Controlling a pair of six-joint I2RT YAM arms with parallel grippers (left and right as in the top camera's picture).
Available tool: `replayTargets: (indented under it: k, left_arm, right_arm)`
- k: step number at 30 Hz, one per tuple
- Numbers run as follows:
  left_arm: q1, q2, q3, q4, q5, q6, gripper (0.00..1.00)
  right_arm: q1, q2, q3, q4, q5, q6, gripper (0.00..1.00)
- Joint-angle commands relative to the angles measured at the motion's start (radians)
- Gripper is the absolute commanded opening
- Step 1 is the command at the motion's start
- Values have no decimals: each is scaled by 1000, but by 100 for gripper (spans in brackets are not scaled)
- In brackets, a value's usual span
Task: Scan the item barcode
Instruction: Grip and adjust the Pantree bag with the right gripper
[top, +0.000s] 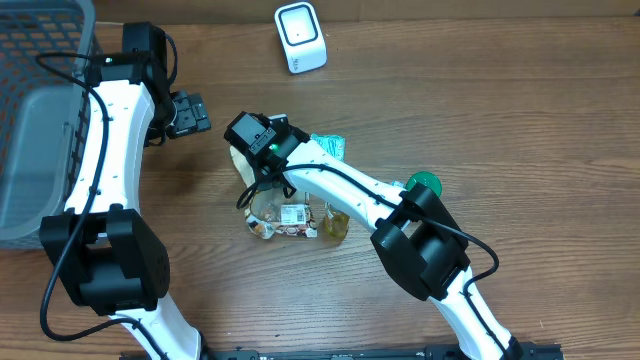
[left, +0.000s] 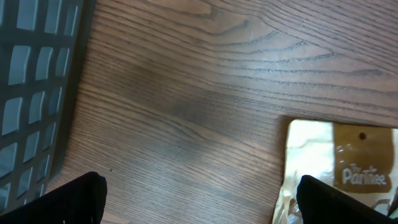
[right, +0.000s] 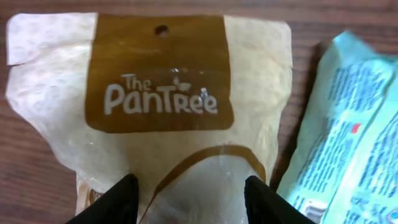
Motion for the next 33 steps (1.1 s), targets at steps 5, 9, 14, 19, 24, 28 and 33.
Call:
replayTargets:
  k: [5,9,14,19,24,28,33]
  left_arm:
    - [-6,-16,16,1,-13,4,99]
    - [-6,-16,16,1,-13,4,100]
    - [-6,-16,16,1,-13,4,100]
    - [-13,-16,16,1,-13,4,100]
    - [-13,-16,16,1,-13,4,100]
    - [-13,-16,16,1,-13,4,100]
    - [-14,-16,16,1,-13,4,100]
  right_arm:
    - [-37,2,15,19,66,16,53]
    - [-50,-5,94,-59,-58,-14,57]
    - [-50,-7,142,-117,-183,-13,56]
    - [-46,-6,140,-154,-280,-14,51]
    - [-26,-6,125,-179,-286,-18,51]
    - [0,-6,87,-158,-292,-44,51]
    - [23,-5,-11,-84,-251,-43,50]
